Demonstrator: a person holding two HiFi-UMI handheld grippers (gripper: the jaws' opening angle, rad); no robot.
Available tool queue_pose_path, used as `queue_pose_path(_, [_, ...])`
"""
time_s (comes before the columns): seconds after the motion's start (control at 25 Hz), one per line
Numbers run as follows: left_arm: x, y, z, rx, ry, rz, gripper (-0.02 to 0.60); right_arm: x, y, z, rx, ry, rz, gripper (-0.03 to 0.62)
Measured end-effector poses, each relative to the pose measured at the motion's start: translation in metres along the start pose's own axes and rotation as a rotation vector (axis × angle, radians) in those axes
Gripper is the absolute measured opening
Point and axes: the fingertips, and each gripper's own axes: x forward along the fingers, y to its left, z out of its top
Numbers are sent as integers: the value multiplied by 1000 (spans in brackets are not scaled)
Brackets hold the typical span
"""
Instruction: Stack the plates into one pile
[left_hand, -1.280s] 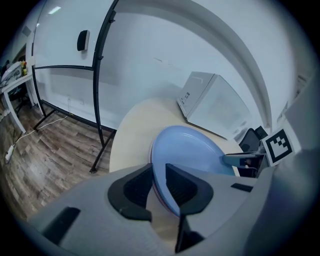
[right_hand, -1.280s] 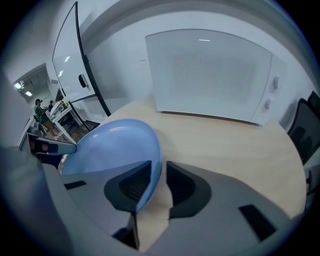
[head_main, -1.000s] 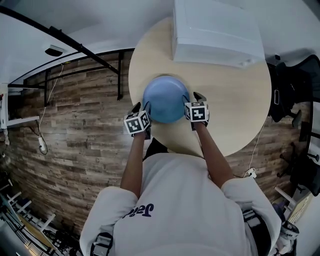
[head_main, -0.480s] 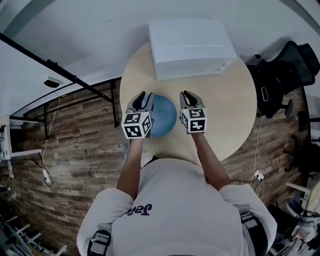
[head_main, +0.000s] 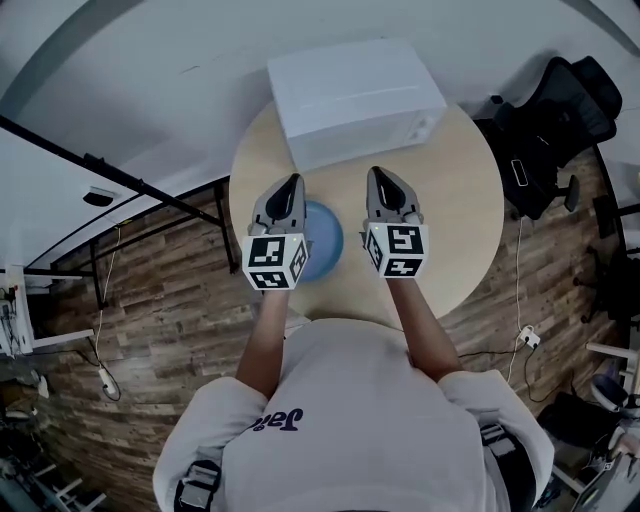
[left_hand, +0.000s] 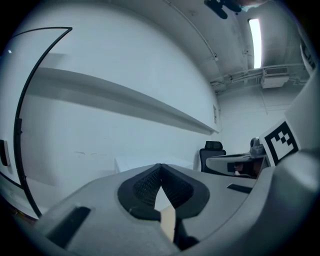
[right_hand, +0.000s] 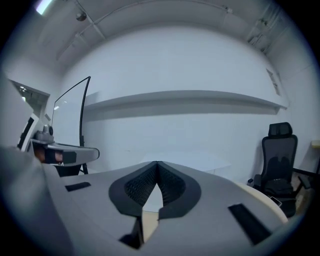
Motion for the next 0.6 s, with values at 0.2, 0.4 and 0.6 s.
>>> queue_pose_path(0.2, [1,-6,-4,-5,-7,-11,14,-11,-9,10,19,-25,-14,14])
queue_pose_path(0.4, [1,-6,-6,-30,-10,-17,14,-12,-13,9,16,-18,-15,14])
queue_pose_path(0.6, [-1,-7,-4,-12,-23,-29,14,-10,-11,11,14,-23,-20,14])
